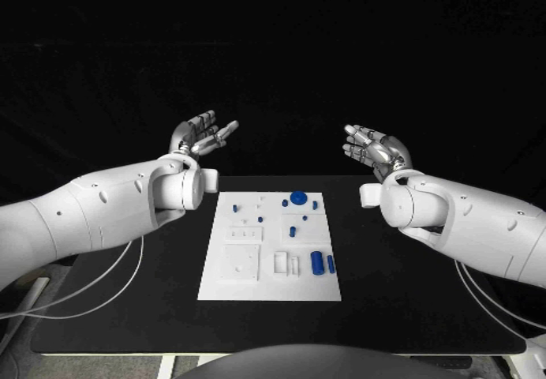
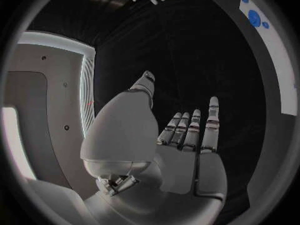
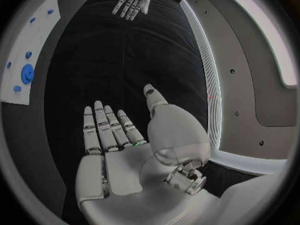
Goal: Assemble the parts on the task board
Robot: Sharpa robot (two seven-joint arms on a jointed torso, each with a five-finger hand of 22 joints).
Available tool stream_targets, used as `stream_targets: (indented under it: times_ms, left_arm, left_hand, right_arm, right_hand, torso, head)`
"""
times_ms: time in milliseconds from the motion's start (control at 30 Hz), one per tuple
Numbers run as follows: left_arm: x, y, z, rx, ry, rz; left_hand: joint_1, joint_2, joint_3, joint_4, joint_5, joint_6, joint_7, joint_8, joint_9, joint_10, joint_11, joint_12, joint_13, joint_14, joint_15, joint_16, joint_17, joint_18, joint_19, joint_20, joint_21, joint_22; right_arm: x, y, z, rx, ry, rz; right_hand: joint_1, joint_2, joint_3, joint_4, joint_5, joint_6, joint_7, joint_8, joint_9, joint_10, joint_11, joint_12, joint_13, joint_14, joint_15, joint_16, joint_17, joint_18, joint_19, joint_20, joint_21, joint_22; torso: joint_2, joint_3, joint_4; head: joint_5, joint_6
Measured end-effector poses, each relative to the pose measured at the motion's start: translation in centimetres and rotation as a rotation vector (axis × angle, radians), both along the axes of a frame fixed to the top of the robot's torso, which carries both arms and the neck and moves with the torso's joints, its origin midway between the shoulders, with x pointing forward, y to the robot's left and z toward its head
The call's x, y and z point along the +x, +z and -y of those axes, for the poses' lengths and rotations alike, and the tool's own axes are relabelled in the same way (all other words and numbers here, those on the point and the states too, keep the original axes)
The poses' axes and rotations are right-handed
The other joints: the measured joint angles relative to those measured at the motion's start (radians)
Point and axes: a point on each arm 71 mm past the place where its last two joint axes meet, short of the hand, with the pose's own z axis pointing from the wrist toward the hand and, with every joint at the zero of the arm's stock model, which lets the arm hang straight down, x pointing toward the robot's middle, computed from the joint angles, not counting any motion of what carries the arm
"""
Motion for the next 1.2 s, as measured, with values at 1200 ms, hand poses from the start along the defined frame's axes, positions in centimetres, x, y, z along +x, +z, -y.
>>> stream_targets:
  times_ms: [1200]
  left_arm:
    - [1.1,0.0,-1.5,-0.037,-0.110,-0.067]
  left_hand:
    - [-0.046,0.177,-0.029,-0.237,0.005,0.476,0.051,0.022,0.022,0.615,0.049,0.027,0.024,0.599,0.017,0.031,0.026,-0.043,0.254,-0.112,0.094,0.025]
  right_arm:
    - [2.6,-0.4,0.4,-0.359,0.285,0.024]
  right_hand:
    - [0.127,-0.020,0.105,-0.203,0.010,0.417,0.002,0.021,0.019,0.408,-0.054,0.016,0.017,0.346,-0.052,0.012,0.016,0.000,0.324,-0.046,0.046,0.020]
  torso:
    - [0.012,-0.0026,0.0010]
  head:
    - [0.021,0.030]
